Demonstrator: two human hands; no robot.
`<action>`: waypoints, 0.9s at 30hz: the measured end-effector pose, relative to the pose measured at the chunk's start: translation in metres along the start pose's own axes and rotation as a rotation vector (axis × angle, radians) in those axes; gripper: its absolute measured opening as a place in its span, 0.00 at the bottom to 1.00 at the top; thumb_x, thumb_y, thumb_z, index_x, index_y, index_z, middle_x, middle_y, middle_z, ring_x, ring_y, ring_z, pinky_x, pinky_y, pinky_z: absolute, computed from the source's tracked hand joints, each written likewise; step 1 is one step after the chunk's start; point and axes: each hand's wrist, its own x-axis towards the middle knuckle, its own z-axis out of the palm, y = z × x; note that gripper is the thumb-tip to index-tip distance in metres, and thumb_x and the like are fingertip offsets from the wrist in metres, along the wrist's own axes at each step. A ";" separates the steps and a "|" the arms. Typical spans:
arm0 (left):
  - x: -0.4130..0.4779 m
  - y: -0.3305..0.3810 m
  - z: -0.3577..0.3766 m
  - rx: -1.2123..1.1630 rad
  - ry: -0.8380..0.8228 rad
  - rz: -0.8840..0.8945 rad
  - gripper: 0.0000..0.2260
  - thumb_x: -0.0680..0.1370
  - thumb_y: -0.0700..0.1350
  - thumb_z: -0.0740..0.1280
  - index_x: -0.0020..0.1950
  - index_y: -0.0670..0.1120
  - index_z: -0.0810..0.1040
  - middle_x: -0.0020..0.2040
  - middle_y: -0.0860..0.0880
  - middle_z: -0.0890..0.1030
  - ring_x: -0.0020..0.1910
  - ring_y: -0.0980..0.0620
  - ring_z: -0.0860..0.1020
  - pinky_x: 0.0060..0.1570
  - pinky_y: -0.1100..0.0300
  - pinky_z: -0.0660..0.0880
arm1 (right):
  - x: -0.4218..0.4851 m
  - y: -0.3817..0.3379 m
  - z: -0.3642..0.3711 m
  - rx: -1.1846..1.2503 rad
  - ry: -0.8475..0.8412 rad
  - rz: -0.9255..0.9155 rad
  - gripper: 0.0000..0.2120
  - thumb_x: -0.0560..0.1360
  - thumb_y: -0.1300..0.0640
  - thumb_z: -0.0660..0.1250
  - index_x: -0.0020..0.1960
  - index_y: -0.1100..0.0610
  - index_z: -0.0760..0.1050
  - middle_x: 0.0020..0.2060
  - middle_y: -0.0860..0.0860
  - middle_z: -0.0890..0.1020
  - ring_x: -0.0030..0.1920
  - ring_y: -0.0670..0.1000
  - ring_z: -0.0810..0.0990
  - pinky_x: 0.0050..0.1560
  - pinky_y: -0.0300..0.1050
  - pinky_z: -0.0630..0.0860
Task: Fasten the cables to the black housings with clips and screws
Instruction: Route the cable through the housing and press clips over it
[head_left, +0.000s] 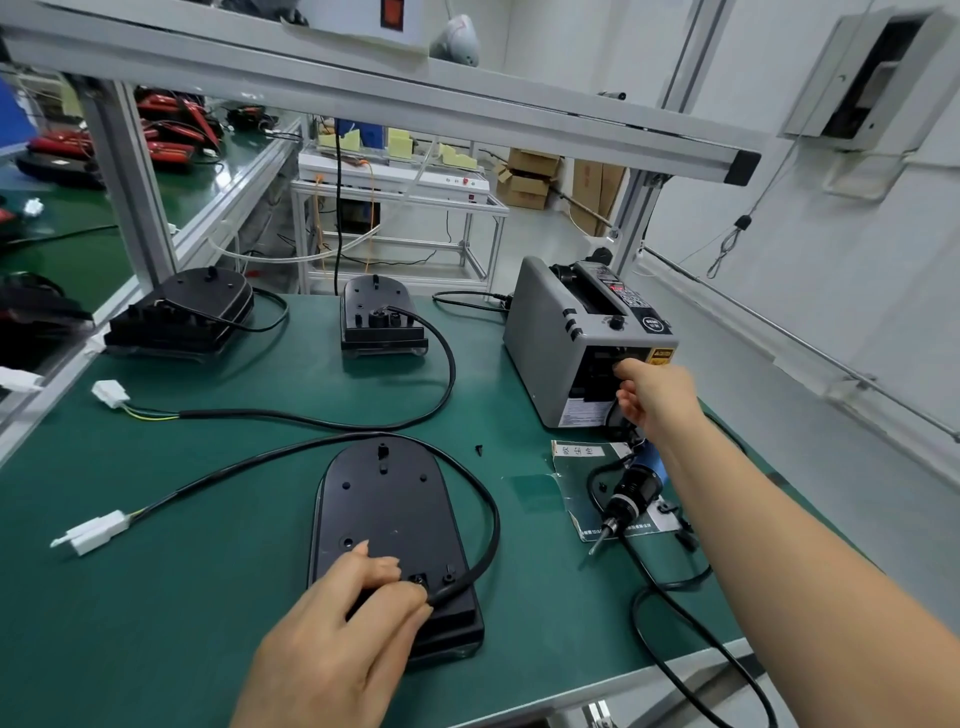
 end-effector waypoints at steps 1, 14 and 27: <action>0.000 0.000 0.000 0.000 0.000 0.001 0.09 0.74 0.49 0.63 0.38 0.50 0.81 0.41 0.52 0.78 0.51 0.61 0.76 0.60 0.63 0.71 | 0.000 0.000 0.000 0.006 0.007 -0.002 0.06 0.72 0.62 0.68 0.39 0.59 0.72 0.27 0.52 0.71 0.24 0.47 0.68 0.21 0.34 0.69; 0.000 -0.002 0.001 0.013 0.005 0.010 0.07 0.75 0.49 0.63 0.39 0.51 0.79 0.41 0.53 0.78 0.48 0.60 0.77 0.56 0.59 0.73 | -0.001 0.004 0.002 0.041 0.032 -0.028 0.05 0.73 0.61 0.68 0.40 0.60 0.73 0.28 0.52 0.73 0.25 0.46 0.70 0.21 0.34 0.70; 0.000 -0.003 0.001 -0.003 0.000 0.027 0.05 0.74 0.49 0.63 0.40 0.53 0.77 0.43 0.55 0.76 0.49 0.62 0.76 0.56 0.62 0.73 | -0.006 0.006 0.008 0.168 0.093 0.007 0.06 0.72 0.61 0.67 0.38 0.57 0.71 0.26 0.50 0.73 0.23 0.45 0.69 0.21 0.32 0.67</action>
